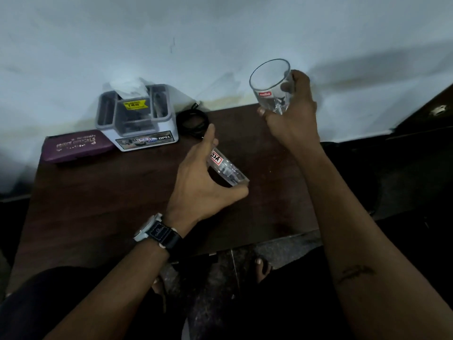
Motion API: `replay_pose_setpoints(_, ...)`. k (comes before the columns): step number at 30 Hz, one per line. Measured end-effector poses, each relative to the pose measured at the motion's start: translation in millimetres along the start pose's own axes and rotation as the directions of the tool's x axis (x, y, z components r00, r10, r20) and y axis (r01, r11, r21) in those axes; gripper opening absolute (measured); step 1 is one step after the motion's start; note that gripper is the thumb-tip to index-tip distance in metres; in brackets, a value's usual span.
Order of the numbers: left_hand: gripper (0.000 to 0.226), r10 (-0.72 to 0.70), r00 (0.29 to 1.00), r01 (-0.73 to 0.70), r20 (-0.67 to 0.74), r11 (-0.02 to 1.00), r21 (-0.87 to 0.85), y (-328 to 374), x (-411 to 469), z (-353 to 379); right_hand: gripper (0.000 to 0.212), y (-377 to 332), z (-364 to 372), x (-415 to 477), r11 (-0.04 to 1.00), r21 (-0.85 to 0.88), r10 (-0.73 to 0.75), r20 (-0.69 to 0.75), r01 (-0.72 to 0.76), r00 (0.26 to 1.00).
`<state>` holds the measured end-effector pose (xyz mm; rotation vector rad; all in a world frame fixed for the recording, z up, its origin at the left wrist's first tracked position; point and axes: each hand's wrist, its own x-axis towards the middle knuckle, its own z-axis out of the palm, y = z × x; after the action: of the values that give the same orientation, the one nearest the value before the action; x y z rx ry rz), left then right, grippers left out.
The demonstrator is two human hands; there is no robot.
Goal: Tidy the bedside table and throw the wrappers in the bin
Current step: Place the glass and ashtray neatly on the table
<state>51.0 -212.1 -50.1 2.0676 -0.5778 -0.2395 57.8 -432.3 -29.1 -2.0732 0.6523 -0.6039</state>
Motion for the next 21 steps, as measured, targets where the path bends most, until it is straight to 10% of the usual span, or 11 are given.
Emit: replay_pose_setpoints(21, 0.147, -0.027, 0.991, 0.050, -0.134, 0.985, 0.167, -13, 67, 55, 0.080, -3, -6, 12, 0.979, 0.188, 0.092, -0.045, -0.082, 0.995)
